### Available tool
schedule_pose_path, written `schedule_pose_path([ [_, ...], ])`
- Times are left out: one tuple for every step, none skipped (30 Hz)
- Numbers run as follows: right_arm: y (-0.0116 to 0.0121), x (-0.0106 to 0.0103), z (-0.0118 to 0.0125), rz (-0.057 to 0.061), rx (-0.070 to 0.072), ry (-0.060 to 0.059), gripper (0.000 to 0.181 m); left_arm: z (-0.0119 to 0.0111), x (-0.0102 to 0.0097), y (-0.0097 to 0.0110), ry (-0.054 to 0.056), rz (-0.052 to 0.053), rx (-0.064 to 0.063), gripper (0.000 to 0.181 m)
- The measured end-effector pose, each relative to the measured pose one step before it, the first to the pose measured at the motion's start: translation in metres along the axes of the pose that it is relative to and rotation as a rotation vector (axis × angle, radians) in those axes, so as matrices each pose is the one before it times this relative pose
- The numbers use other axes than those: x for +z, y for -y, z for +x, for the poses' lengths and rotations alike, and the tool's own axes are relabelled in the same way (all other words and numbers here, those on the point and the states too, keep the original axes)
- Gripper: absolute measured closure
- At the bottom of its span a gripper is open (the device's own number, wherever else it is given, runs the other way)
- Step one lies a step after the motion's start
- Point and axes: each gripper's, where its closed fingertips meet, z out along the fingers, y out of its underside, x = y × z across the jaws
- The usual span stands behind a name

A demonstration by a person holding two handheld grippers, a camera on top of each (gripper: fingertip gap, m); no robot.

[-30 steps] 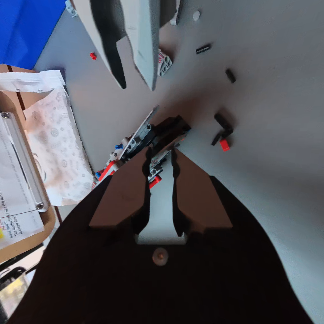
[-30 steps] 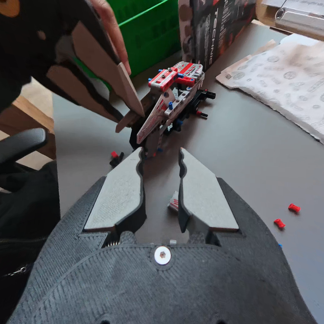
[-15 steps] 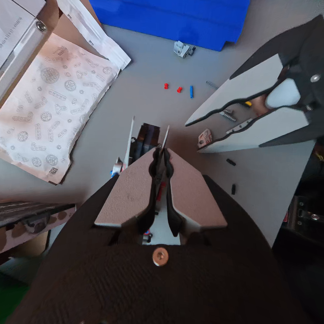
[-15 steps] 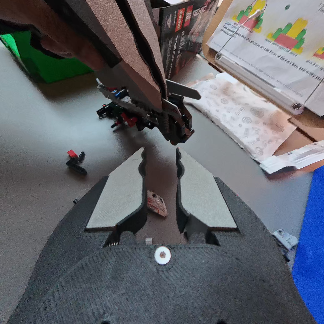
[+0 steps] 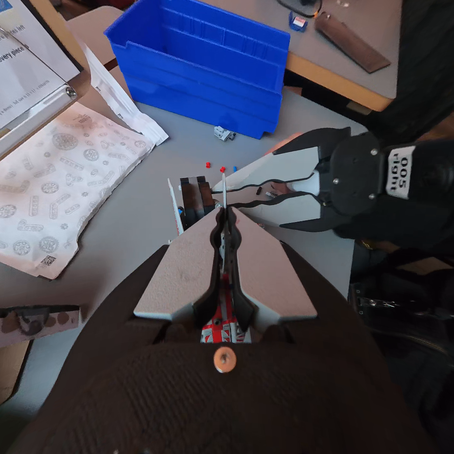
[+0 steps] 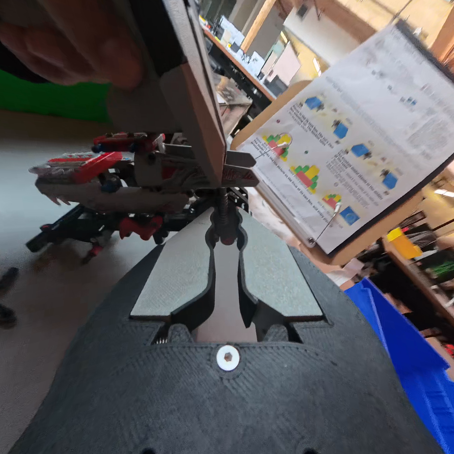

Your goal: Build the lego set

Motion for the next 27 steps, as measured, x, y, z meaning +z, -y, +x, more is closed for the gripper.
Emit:
schedule_pose_path([
  [0.00126, -0.00007, -0.00013, 0.0135, -0.0263, -0.0136, 0.172, 0.00076, -0.00189, 0.00007, -0.0120, 0.0093, 0.0021, 0.181],
  [0.00214, -0.00029, -0.00119, 0.0152, -0.0227, -0.0040, 0.172, 0.00052, -0.00184, 0.00004, -0.0080, 0.0100, 0.0080, 0.181],
  [0.00264, -0.00071, -0.00110, 0.0145, -0.0224, -0.0027, 0.169, 0.00064, -0.00205, 0.00002, -0.0085, 0.0103, 0.0131, 0.181],
  [0.00232, -0.00070, 0.00053, 0.0086, -0.0177, -0.0118, 0.169, 0.00142, -0.00176, -0.00004, -0.0150, 0.0102, 0.0097, 0.181],
  [0.00227, -0.00041, 0.00077, 0.0056, -0.0100, -0.0107, 0.172, 0.00125, -0.00169, 0.00012, -0.0182, 0.0110, 0.0027, 0.181],
  [0.00265, -0.00022, 0.00010, 0.0086, -0.0085, -0.0050, 0.172, 0.00091, -0.00205, 0.00036, -0.0219, 0.0108, -0.0098, 0.181],
  [0.00272, -0.00018, 0.00062, 0.0116, -0.0131, -0.0099, 0.172, 0.00092, -0.00209, 0.00094, -0.0282, 0.0125, -0.0205, 0.181],
  [0.00243, 0.00037, 0.00133, 0.0103, -0.0195, -0.0173, 0.173, 0.00039, -0.00179, 0.00177, -0.0264, 0.0199, -0.0344, 0.181],
  [0.00287, 0.00059, 0.00060, 0.0085, -0.0281, -0.0161, 0.174, -0.00075, -0.00087, 0.00191, -0.0195, 0.0224, -0.0420, 0.180],
  [0.00360, 0.00014, 0.00085, 0.0064, -0.0339, -0.0216, 0.177, 0.00029, 0.00005, 0.00144, -0.0240, 0.0183, -0.0408, 0.180],
  [0.00316, 0.00026, 0.00230, 0.0028, -0.0322, -0.0306, 0.179, 0.00021, -0.00023, 0.00214, -0.0155, 0.0201, -0.0303, 0.180],
  [0.00120, 0.00125, 0.00170, -0.0017, -0.0224, -0.0199, 0.178, -0.00061, -0.00071, 0.00239, -0.0014, 0.0209, -0.0140, 0.180],
  [-0.00022, 0.00196, 0.00049, -0.0035, -0.0060, -0.0013, 0.178, -0.00145, -0.00068, 0.00071, 0.0072, 0.0107, 0.0025, 0.180],
  [0.00033, 0.00104, 0.00008, 0.0008, 0.0099, 0.0092, 0.178, -0.00068, -0.00080, 0.00049, -0.0002, 0.0097, 0.0014, 0.180],
  [0.00115, 0.00006, -0.00003, 0.0041, 0.0103, 0.0103, 0.178, 0.00069, -0.00085, 0.00010, -0.0093, 0.0071, -0.0108, 0.180],
  [0.00087, 0.00018, -0.00006, 0.0021, -0.0075, 0.0082, 0.179, 0.00059, -0.00088, 0.00047, -0.0061, 0.0104, -0.0082, 0.180],
  [-0.00109, 0.00149, -0.00057, -0.0132, -0.0239, 0.0111, 0.178, -0.00221, -0.00083, 0.00067, 0.0185, 0.0101, 0.0044, 0.180],
  [-0.00335, 0.00293, -0.00147, -0.0330, -0.0224, 0.0199, 0.178, -0.00528, -0.00028, -0.00037, 0.0517, 0.0014, 0.0298, 0.180],
  [-0.00296, 0.00324, -0.00133, -0.0309, -0.0062, 0.0155, 0.178, -0.00439, 0.00047, 0.00002, 0.0532, -0.0013, 0.0402, 0.180],
  [-0.00251, 0.00288, -0.00035, -0.0195, 0.0034, 0.0059, 0.178, -0.00289, 0.00109, 0.00046, 0.0378, -0.0018, 0.0186, 0.180],
  [-0.00297, 0.00232, -0.00075, -0.0154, 0.0052, 0.0072, 0.177, -0.00220, 0.00171, -0.00032, 0.0259, -0.0026, 0.0131, 0.181],
  [-0.00250, 0.00145, -0.00128, -0.0086, 0.0070, 0.0104, 0.177, -0.00192, 0.00137, -0.00095, 0.0131, -0.0066, 0.0068, 0.181],
  [-0.00244, 0.00098, -0.00195, -0.0063, 0.0118, 0.0175, 0.177, -0.00165, 0.00105, -0.00106, 0.0082, -0.0079, 0.0049, 0.181],
  [-0.00310, 0.00121, -0.00206, -0.0105, 0.0184, 0.0211, 0.179, -0.00218, 0.00191, -0.00177, 0.0164, -0.0156, 0.0106, 0.181],
  [-0.00432, 0.00171, -0.00179, -0.0167, 0.0117, 0.0145, 0.179, -0.00193, 0.00280, -0.00128, 0.0209, -0.0158, 0.0161, 0.181],
  [-0.01452, 0.00400, -0.00265, -0.0725, 0.0065, 0.0196, 0.177, -0.00290, 0.00181, -0.00032, 0.0254, -0.0141, 0.0158, 0.181],
  [-0.02791, 0.00829, -0.00703, -0.1262, 0.0105, 0.0462, 0.178, -0.00264, -0.00560, 0.00964, 0.0114, 0.0477, 0.0025, 0.181],
])
